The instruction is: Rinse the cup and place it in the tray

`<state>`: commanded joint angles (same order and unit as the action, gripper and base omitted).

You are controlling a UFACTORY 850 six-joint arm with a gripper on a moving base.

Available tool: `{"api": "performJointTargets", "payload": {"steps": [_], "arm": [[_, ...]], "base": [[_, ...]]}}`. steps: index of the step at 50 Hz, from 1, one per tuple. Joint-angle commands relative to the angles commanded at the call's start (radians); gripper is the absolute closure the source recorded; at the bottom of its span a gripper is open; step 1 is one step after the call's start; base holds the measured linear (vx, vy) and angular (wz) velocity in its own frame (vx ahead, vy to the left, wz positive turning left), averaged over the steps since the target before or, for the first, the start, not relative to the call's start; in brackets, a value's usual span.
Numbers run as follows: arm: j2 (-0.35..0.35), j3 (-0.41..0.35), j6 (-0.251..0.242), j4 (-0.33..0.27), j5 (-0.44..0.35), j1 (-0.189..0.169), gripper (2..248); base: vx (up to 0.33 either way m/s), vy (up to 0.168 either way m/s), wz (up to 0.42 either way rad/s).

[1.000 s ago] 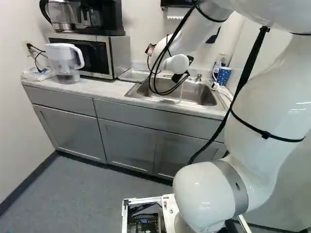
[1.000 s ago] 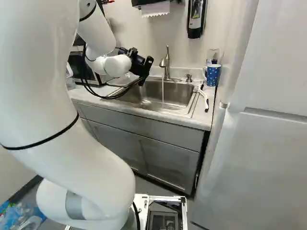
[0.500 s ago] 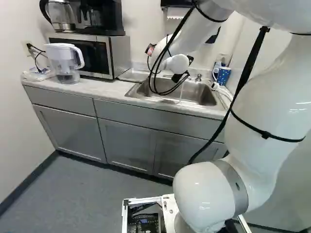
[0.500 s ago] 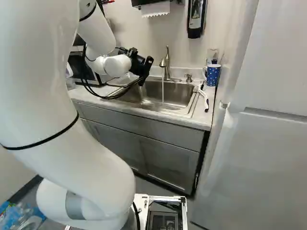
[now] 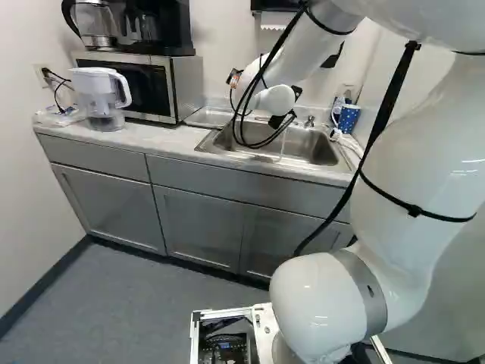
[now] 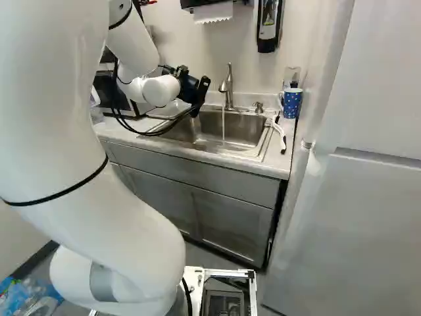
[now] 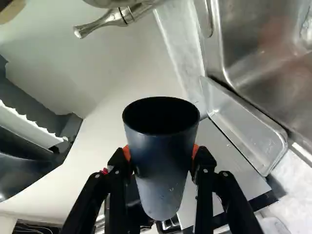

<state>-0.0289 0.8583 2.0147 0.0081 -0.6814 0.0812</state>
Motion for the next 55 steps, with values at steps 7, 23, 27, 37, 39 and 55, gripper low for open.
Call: {"api": "performJointTargets", "payload": {"steps": [7,23,27,37,39,55], "arm": [[0.0,0.0,-0.07,0.0,0.0,0.0,124],[0.0,0.0,-0.237,0.0,0.0,0.0,124],[0.0,0.0,-0.279,0.0,0.0,0.0,124],[0.0,0.0,-0.384,0.0,0.0,0.0,124],[0.0,0.0,-0.405,0.0,0.0,0.0,124],[0.0,0.0,-0.573,0.0,0.0,0.0,124]], "base": [[0.0,0.0,0.0],[0.0,0.0,0.0],[0.0,0.0,0.0],[0.0,0.0,0.0],[0.0,0.0,0.0],[0.0,0.0,0.0]]}}
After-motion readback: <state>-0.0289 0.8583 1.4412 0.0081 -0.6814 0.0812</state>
